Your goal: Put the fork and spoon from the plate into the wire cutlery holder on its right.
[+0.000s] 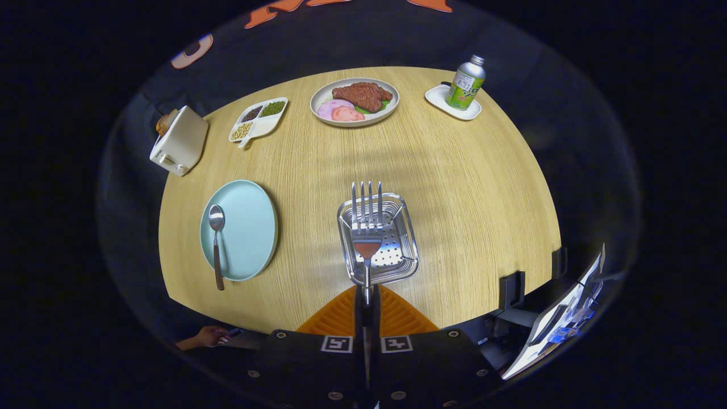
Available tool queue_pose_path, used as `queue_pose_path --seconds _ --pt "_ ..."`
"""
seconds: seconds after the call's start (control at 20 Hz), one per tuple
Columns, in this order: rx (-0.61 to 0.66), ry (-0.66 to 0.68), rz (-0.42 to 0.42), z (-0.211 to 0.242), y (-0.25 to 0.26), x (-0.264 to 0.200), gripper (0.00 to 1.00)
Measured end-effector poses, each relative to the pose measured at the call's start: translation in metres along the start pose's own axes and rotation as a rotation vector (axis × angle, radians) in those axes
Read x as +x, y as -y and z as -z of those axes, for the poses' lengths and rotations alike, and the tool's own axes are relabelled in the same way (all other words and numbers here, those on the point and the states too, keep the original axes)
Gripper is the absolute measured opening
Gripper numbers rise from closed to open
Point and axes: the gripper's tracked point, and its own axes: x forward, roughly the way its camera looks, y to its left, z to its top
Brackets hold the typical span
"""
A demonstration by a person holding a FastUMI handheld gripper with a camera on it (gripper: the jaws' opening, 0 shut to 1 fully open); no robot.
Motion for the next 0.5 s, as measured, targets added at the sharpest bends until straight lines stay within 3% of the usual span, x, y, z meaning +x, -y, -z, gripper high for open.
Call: queue_pose_path --seconds 0.5 --pt "-0.048 -0.018 -0.008 0.001 0.015 0.004 0.08"
